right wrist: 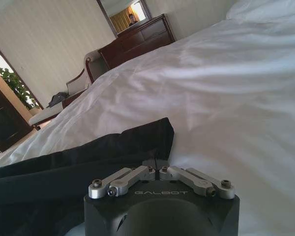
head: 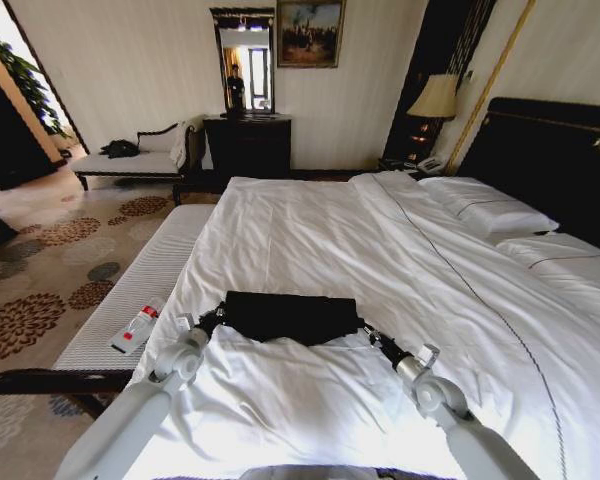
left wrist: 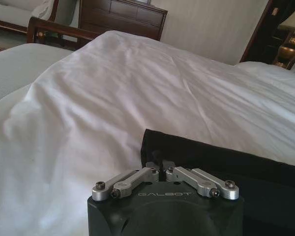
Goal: Fold the clothes on the bed.
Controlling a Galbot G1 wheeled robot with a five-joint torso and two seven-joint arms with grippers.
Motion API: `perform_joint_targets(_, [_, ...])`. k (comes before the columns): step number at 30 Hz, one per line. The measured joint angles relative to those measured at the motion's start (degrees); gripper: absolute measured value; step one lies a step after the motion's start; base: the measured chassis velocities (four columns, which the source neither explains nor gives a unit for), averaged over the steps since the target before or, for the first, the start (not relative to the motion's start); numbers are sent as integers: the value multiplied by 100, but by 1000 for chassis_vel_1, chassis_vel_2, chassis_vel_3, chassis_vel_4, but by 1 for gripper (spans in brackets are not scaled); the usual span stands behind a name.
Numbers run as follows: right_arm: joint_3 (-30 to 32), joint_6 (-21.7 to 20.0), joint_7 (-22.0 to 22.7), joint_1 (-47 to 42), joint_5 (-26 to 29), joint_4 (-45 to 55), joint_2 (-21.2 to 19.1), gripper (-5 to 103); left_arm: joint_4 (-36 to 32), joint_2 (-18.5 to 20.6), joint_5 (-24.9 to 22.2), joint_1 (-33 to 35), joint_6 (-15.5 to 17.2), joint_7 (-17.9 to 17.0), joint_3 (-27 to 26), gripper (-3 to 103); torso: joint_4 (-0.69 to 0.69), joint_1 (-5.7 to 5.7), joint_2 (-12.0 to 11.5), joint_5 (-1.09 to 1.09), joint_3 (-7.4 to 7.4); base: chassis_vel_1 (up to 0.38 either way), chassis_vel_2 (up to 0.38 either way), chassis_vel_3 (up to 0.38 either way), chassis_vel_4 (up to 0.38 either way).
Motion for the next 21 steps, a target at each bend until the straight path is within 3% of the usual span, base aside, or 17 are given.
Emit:
perform_joint_targets(11, [9, 31, 19, -63, -72, 80, 32, 0, -90, 19, 0, 106, 50, -124, -62, 0, 0, 0, -1, 0, 0, 0, 0, 0, 0])
perform_joint_targets(12, [28, 31, 21, -90, -90, 104, 30, -1, -126, 22, -1, 136, 60, -141, -78, 5, 0, 0, -1, 0, 0, 0, 0, 0, 0])
perform_joint_targets(13, [52, 34, 22, -123, -107, 129, 28, 5, -167, 29, 5, 175, 65, -150, -96, 10, 0, 0, 0, 0, 0, 0, 0, 0, 0])
perform_joint_targets(15, [66, 36, 22, -147, -117, 146, 28, 5, -192, 32, 16, 200, 68, -151, -109, 10, 0, 0, 0, 0, 0, 0, 0, 0, 0])
perform_joint_targets(16, [114, 44, 22, -232, -158, 213, 30, 15, -269, 31, 98, 295, 70, -153, -163, 15, 0, 0, 0, 0, 0, 0, 0, 0, 0])
perform_joint_targets(18, [133, 52, 21, -270, -177, 243, 34, 15, -307, 25, 134, 341, 70, -152, -199, 20, 0, 0, -1, 0, 0, 0, 0, 0, 0])
perform_joint_targets(19, [183, 65, 14, -385, -219, 334, 52, 26, -417, -9, 179, 470, 70, -148, -300, 26, 0, 0, -1, 0, 0, 0, 0, 0, 0])
perform_joint_targets(21, [266, 77, -14, -549, -294, 476, 101, 31, -547, -50, 223, 666, 70, -139, -438, 37, -1, 0, 0, -1, 0, 0, 0, 0, 0])
